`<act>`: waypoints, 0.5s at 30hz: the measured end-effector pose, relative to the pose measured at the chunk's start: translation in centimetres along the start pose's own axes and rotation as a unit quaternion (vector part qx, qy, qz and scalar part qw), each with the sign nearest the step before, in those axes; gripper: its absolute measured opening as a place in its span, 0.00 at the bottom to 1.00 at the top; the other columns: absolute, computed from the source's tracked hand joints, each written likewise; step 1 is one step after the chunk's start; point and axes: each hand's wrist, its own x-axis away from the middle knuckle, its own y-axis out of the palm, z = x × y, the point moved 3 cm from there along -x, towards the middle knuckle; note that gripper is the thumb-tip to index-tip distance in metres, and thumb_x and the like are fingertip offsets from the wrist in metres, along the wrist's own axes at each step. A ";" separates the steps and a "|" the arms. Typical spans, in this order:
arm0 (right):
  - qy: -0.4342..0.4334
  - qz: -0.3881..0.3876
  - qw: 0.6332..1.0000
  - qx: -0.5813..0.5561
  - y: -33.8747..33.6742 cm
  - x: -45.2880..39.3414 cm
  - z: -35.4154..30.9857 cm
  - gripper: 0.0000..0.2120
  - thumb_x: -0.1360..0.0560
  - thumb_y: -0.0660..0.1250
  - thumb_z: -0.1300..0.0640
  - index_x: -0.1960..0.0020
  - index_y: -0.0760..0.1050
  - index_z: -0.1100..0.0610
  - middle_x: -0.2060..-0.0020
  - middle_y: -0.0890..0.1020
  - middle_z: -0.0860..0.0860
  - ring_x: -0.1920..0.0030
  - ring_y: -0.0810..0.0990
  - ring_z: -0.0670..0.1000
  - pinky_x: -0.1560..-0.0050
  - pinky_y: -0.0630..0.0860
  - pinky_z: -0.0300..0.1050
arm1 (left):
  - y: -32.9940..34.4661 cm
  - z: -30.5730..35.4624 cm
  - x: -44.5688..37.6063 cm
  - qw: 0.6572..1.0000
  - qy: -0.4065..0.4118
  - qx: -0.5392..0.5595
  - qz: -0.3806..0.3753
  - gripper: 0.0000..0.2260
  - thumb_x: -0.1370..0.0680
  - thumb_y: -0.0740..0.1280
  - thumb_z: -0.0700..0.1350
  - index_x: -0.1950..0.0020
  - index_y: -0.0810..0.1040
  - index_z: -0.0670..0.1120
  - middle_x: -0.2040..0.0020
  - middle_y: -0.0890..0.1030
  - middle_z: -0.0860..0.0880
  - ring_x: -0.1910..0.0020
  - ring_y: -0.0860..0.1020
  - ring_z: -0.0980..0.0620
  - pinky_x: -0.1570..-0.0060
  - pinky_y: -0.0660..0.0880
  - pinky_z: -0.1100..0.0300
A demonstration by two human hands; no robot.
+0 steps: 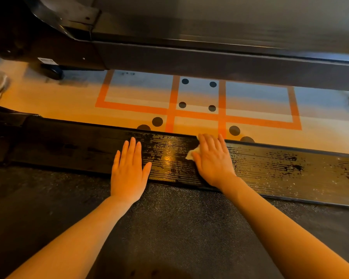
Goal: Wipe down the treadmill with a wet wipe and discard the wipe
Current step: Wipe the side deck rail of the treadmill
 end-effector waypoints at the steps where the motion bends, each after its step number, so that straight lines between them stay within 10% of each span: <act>1: 0.011 0.000 1.000 0.000 0.1 0.4 0.8 0.35 0.21 0.37 0.40 0.23 0.60 0.59 0.27 0.67 0.57 0.25 0.62 0.57 0.23 0.45 0.55 | 0.0 0.0 0.0 1.000 0.000 -0.002 0.003 0.33 0.21 0.44 0.59 0.22 0.55 0.40 0.21 0.54 0.42 0.22 0.51 0.44 0.25 0.52 0.46; 9: 0.009 -0.024 0.999 -0.028 1.2 2.1 -2.0 0.35 0.20 0.34 0.41 0.20 0.40 0.60 0.21 0.40 0.57 0.22 0.35 0.57 0.24 0.34 0.53 | 0.1 0.2 0.1 1.000 -0.007 -0.008 0.004 0.33 0.21 0.44 0.59 0.21 0.54 0.40 0.21 0.54 0.42 0.21 0.50 0.45 0.25 0.50 0.48; 15: -0.026 0.007 1.000 0.010 4.0 6.0 -6.3 0.31 0.18 0.45 0.44 0.21 0.52 0.61 0.21 0.51 0.60 0.21 0.47 0.60 0.22 0.49 0.59 | 0.2 0.1 0.1 1.000 -0.008 0.013 0.004 0.30 0.18 0.56 0.54 0.21 0.56 0.40 0.21 0.54 0.41 0.22 0.52 0.43 0.25 0.52 0.44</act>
